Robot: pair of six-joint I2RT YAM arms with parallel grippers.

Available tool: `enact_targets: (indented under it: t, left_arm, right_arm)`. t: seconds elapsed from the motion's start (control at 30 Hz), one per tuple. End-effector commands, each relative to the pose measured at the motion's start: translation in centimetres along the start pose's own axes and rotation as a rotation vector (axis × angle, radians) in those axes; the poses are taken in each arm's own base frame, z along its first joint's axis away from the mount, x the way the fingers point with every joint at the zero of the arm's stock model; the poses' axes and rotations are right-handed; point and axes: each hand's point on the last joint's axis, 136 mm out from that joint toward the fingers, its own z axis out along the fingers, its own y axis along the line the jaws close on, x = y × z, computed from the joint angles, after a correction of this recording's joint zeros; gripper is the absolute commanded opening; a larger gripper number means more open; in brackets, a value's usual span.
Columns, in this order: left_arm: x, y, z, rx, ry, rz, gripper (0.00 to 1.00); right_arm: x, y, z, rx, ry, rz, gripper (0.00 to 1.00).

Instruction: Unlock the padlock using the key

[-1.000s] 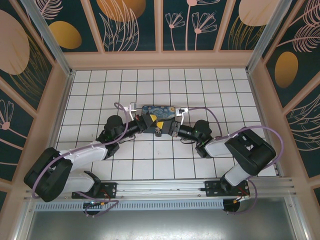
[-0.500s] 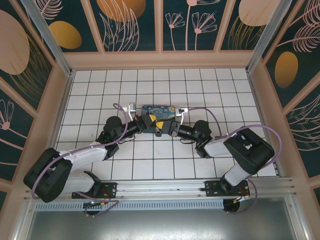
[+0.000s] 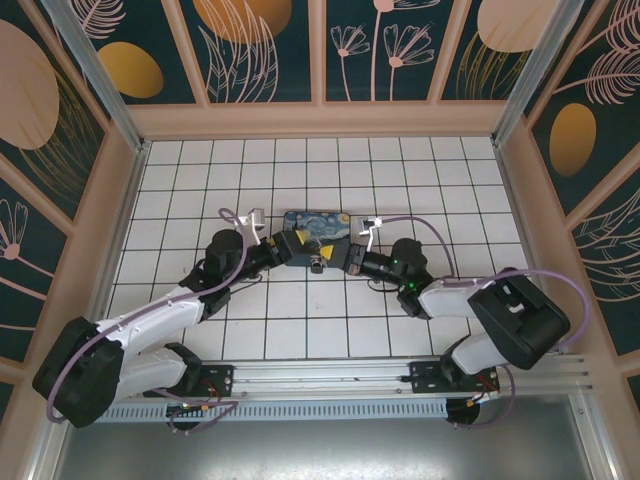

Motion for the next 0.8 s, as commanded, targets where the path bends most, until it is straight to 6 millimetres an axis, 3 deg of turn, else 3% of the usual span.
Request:
enact_targets:
  t: [0.0,0.13,0.27,0.33,0.6,0.77]
  left_arm:
    - [1.8,3.3,0.1,-0.171,0.067,0.098,0.62]
    - [5.3,4.5,1.1,-0.294,0.142,0.174,0.64]
    - [6.1,5.0,2.3,-0.371,0.118,0.236,0.66]
    - [6.6,5.3,3.1,-0.424,0.137,0.298,0.73]
    - [8.5,7.3,5.6,-0.545,0.171,0.370,0.81]
    - [8.5,8.6,6.4,-0.626,0.174,0.386,0.71]
  right_arm:
    - [-0.4,-2.7,-1.4,0.150,-0.012,-0.006,0.00]
    - [-1.5,-4.9,-3.7,0.328,-0.027,-0.003,0.00]
    - [-2.6,-5.1,-6.4,0.381,-0.078,0.006,0.00]
    - [-3.1,-5.0,-7.2,0.404,-0.094,-0.003,0.00]
    - [-5.0,-3.9,-9.0,0.421,-0.152,-0.044,0.00]
    - [-5.9,-3.6,-9.1,0.415,-0.159,-0.058,0.00]
